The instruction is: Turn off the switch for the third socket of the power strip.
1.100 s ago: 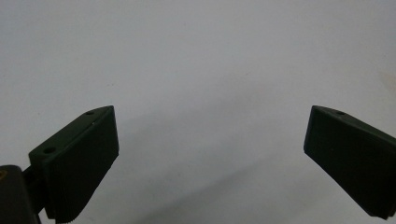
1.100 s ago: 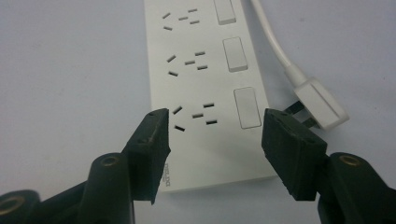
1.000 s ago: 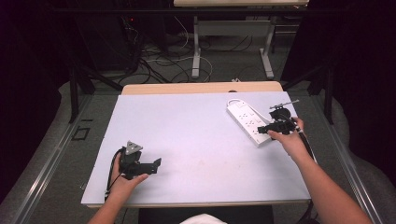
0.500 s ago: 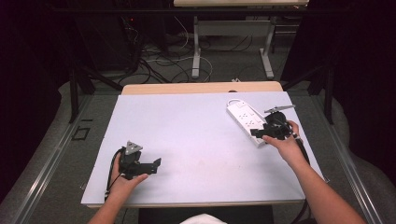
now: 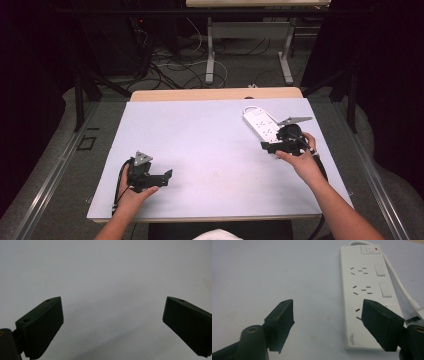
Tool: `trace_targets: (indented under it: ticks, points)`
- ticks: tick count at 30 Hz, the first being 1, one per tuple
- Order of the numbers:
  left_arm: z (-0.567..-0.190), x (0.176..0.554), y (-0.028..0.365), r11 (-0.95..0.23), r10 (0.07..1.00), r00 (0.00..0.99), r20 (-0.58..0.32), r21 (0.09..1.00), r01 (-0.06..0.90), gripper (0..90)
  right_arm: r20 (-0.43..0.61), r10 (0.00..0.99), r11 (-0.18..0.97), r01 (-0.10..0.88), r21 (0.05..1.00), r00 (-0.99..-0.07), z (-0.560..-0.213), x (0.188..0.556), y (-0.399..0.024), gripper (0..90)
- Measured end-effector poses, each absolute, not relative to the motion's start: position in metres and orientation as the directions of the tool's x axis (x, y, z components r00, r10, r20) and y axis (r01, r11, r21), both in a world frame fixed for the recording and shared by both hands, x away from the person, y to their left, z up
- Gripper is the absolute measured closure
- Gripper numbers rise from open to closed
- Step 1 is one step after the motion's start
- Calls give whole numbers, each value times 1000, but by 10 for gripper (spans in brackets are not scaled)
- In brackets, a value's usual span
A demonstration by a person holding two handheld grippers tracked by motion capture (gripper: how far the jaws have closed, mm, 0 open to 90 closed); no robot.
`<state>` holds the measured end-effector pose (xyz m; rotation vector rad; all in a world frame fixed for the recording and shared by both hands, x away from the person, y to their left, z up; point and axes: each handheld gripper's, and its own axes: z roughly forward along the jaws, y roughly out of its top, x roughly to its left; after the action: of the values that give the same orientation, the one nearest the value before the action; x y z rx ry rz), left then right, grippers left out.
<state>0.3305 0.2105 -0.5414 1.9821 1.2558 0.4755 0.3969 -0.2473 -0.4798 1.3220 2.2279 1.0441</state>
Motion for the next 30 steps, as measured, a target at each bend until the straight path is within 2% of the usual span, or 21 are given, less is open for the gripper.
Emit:
trace_targets:
  ticks: [9, 30]
  points:
    - [-542, 331, 210, -250, 889, 451, -76, 746, 618, 31, 84, 837, 290, 567, 771, -541, -478, 383, -237, 157]
    - [-542, 330, 209, -243, 890, 447, -85, 743, 624, 31, 97, 818, 270, 528, 805, -567, -494, 350, -226, 152]
